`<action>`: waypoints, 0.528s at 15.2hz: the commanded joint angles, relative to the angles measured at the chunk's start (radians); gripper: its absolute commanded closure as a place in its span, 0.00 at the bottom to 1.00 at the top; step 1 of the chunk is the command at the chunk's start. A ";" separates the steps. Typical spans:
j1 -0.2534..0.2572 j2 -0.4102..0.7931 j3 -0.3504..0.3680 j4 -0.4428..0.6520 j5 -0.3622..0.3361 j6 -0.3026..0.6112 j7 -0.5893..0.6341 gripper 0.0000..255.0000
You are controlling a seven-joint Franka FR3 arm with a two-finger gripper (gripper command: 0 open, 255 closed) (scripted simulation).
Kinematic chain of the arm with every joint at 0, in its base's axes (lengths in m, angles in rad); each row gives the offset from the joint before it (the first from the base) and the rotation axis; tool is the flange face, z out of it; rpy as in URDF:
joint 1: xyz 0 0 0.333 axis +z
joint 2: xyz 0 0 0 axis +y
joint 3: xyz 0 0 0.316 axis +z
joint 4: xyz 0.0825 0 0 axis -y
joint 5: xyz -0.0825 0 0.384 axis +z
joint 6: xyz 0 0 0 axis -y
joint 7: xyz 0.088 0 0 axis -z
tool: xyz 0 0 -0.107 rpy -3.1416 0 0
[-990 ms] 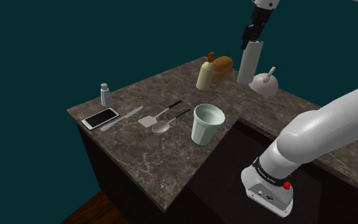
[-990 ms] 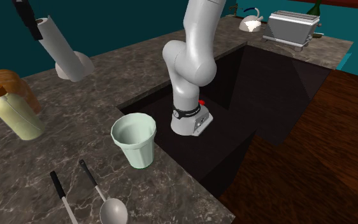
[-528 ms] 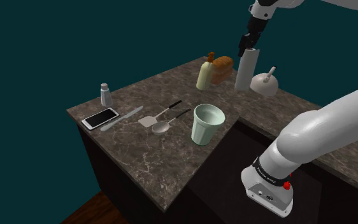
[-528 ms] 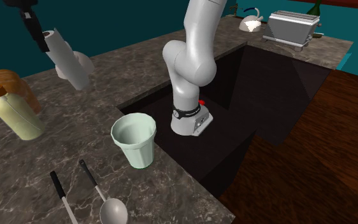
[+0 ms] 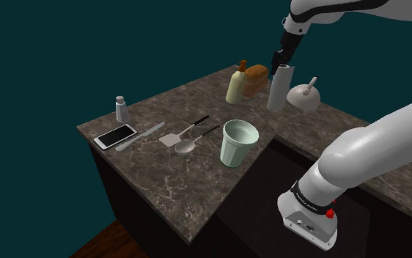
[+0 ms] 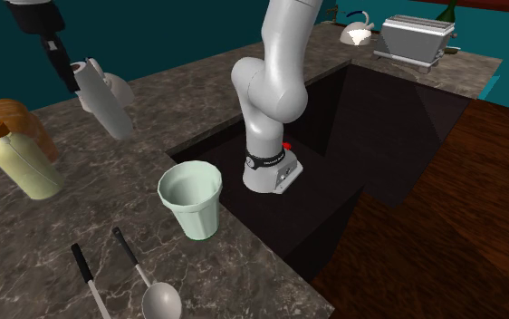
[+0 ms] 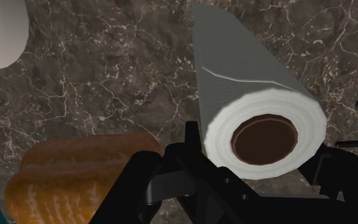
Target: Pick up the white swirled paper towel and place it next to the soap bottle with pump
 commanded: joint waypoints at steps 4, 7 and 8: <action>-0.002 0.016 -0.010 -0.056 -0.002 0.073 0.000 1.00; -0.003 0.025 -0.016 -0.089 -0.003 0.114 0.000 1.00; -0.003 0.028 -0.017 -0.100 -0.003 0.128 0.000 1.00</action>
